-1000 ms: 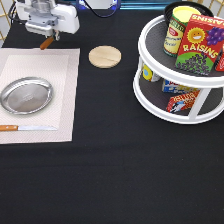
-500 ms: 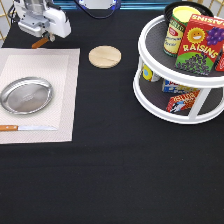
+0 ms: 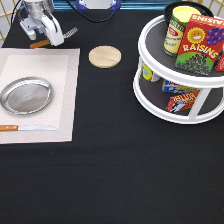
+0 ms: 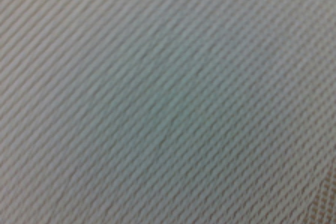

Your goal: Arrange plate and fork

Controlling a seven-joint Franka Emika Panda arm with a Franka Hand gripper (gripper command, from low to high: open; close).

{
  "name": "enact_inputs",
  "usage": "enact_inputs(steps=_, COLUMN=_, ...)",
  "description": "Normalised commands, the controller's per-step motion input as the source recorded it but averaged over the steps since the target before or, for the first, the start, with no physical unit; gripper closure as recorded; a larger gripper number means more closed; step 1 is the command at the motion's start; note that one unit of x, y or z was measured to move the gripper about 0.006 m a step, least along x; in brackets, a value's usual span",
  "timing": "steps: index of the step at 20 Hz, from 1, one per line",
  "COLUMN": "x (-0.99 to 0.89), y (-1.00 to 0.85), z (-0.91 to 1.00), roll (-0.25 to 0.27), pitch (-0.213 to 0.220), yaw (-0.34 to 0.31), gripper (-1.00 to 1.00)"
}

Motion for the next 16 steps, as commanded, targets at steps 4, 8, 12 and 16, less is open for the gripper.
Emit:
enact_inputs(steps=4, x=0.55, y=-0.14, z=0.04, roll=0.001, pitch=0.012, yaw=-0.221, gripper=1.0)
enact_inputs(steps=8, x=0.71, y=-0.27, z=0.13, roll=0.0, pitch=0.015, yaw=-0.171, gripper=1.0)
enact_inputs(steps=12, x=0.73, y=-0.32, z=0.11, roll=0.0, pitch=0.003, yaw=-0.163, gripper=1.0)
enact_inputs(steps=16, x=0.72, y=-0.34, z=0.07, roll=0.0, pitch=0.0, yaw=-0.158, gripper=1.0)
